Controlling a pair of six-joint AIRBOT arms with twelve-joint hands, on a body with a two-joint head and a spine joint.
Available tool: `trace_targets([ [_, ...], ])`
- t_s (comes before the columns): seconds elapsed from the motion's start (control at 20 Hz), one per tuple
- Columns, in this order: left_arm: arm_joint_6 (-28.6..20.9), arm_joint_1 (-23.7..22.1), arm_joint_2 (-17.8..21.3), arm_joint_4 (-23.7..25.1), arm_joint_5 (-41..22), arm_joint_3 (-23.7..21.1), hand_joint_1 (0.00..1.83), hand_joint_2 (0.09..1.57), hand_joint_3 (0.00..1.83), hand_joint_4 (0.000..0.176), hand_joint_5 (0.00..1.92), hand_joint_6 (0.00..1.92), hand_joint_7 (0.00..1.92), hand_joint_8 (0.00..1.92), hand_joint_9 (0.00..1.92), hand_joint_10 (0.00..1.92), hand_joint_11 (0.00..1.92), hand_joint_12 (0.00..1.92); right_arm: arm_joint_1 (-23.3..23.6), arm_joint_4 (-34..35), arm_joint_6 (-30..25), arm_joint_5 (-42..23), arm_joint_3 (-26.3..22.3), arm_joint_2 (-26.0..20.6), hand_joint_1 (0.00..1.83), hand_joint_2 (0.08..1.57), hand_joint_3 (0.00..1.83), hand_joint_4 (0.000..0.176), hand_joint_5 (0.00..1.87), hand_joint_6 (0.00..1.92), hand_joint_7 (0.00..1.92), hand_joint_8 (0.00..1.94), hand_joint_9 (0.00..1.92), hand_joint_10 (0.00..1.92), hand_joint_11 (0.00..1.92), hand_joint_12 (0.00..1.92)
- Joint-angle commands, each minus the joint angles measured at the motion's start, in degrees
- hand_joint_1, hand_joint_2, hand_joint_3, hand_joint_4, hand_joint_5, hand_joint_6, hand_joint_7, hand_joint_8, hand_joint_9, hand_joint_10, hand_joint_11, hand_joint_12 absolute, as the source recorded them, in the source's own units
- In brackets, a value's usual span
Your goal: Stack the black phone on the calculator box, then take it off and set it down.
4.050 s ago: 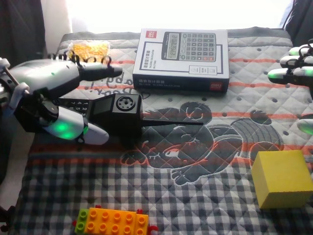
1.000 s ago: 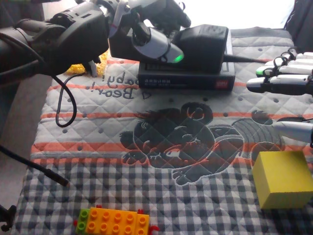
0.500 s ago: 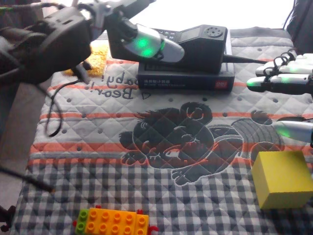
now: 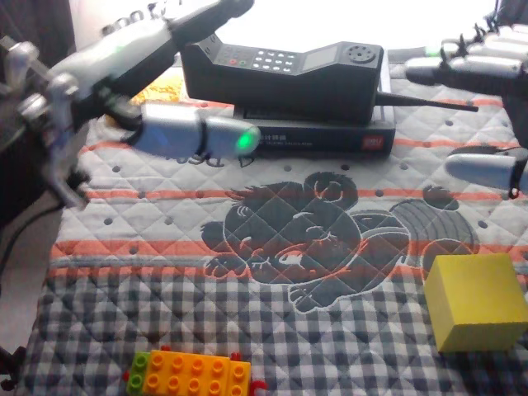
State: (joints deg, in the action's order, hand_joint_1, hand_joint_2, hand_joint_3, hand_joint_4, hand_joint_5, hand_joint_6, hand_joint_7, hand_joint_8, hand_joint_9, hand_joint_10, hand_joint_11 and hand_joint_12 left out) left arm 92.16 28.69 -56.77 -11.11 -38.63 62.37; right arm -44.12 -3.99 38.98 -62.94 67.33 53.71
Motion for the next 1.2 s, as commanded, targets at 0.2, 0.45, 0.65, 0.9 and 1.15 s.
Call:
trace_targets([
  [0.2,-0.7,5.9,5.8,0.3,-15.9,-6.0,1.02,0.84,0.00,0.176,0.05,0.01,0.00,0.00,0.00,0.00,0.00,0.00,5.6,1.5,1.1,-2.8,2.9,2.6,0.56,1.02,0.00,0.157,0.21,0.00,0.28,0.00,0.26,0.01,0.30,0.03],
  [0.45,-0.7,11.9,9.4,-2.1,-21.9,-10.4,0.88,0.84,0.00,0.126,0.08,0.01,0.00,0.00,0.00,0.00,0.00,0.00,11.7,0.8,1.1,4.7,7.7,7.8,0.60,0.97,0.00,0.176,0.15,0.00,0.26,0.00,0.21,0.00,0.22,0.01],
  [0.65,-0.7,14.3,9.9,-3.4,-24.4,-11.6,0.88,0.83,0.00,0.140,0.09,0.01,0.01,0.00,0.00,0.00,0.00,0.00,15.5,0.6,1.1,8.9,11.1,11.1,0.66,0.96,0.00,0.176,0.17,0.00,0.30,0.00,0.30,0.00,0.04,0.80],
  [0.9,-1.8,15.9,9.9,-4.2,-26.0,-12.1,0.87,0.83,0.00,0.150,0.09,0.00,0.03,0.01,0.00,0.00,0.00,0.00,22.0,-0.1,2.0,17.4,17.3,17.2,0.70,0.96,0.00,0.153,0.21,0.00,0.35,0.00,0.41,0.01,0.03,1.27],
  [1.15,-2.0,16.0,9.1,-4.2,-25.7,-12.0,0.86,0.85,0.01,0.159,0.05,0.00,0.00,0.00,0.00,0.00,0.00,0.00,25.2,-0.8,2.6,25.9,23.8,23.2,0.66,0.97,0.00,0.142,0.26,0.00,0.40,0.00,0.48,0.01,0.09,1.32],
])
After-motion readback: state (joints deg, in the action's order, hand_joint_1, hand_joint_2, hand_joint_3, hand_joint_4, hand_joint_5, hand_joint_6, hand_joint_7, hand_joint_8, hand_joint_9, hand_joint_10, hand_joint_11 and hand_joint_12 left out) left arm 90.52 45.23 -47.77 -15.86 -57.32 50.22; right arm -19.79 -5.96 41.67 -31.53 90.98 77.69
